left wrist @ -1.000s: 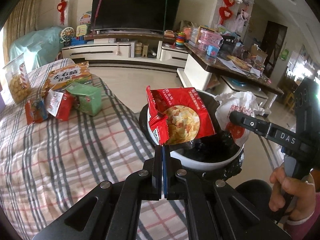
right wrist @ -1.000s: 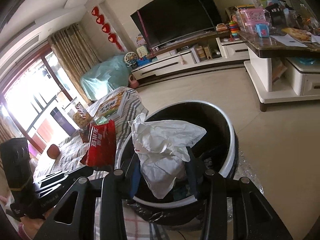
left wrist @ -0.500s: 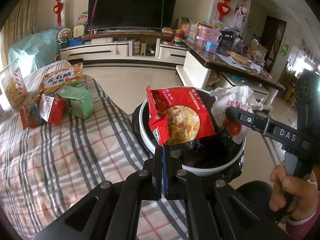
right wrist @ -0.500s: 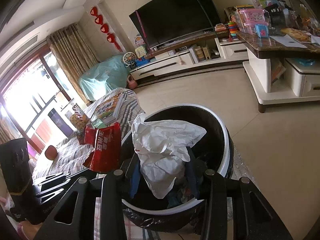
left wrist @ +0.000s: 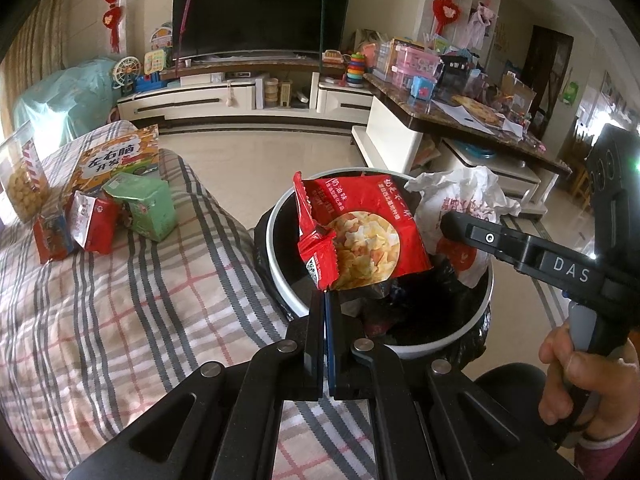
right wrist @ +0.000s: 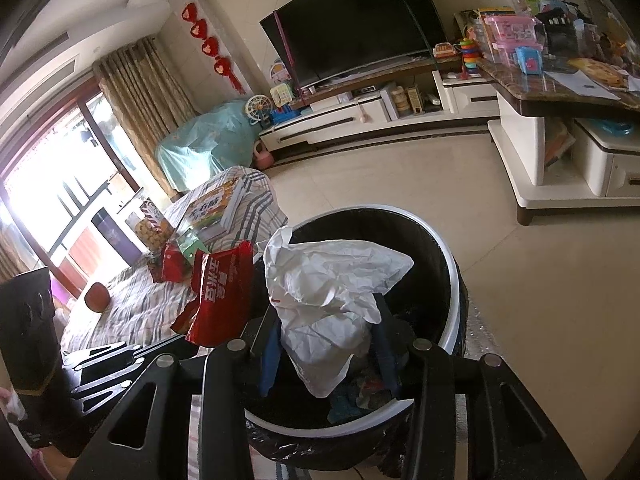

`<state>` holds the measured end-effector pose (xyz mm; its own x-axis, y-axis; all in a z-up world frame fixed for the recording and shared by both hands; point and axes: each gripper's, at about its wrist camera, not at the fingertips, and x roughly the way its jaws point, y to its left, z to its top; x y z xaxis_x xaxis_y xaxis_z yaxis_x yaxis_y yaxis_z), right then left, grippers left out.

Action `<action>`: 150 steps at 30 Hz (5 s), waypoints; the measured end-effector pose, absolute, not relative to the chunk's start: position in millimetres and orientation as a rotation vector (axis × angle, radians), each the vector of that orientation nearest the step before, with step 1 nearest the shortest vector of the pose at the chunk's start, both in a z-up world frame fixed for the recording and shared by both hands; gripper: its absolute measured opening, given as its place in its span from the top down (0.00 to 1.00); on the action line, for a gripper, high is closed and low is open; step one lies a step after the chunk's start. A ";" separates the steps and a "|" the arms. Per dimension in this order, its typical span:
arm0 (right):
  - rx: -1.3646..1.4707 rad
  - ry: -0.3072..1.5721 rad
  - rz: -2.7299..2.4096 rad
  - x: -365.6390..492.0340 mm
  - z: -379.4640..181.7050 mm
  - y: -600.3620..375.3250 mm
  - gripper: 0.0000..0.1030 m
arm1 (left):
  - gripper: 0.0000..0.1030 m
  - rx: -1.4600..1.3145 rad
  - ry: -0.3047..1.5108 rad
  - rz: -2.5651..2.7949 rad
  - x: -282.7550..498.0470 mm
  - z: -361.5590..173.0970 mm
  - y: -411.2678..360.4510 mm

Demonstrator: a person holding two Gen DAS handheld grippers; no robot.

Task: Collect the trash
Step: 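Carry red snack bag and white tissue over the bin, then open left tool to drop red snack bag while right tool releases tissue, then move both tools back over the bed toward the snack packages, then grasp blue-orange snack wrapper with left tool while right tool grasps red carton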

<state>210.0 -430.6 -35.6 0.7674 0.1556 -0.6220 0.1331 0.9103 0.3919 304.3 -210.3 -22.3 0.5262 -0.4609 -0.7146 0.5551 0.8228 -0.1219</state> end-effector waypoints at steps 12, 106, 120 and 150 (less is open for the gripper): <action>0.432 0.709 0.006 213.2 -36.9 -434.0 0.59 | 1.00 0.135 0.820 -0.614 303.2 -23.1 -216.7; 0.298 0.771 0.303 268.3 -39.1 -257.3 0.12 | 0.42 -0.181 0.861 -0.186 289.4 -47.7 5.0; 0.288 0.772 0.335 301.8 -48.9 -243.8 0.14 | 0.42 -0.141 0.829 -0.186 349.6 -37.4 7.8; 0.358 0.829 0.382 355.9 -72.3 -217.5 0.25 | 1.00 -0.116 0.776 -0.301 463.3 -71.4 2.8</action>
<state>355.9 -217.5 -72.3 0.6155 0.4607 -0.6394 -0.1871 0.8736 0.4493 463.3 2.8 -71.4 0.6737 -0.3098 -0.6709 0.2247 0.9508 -0.2133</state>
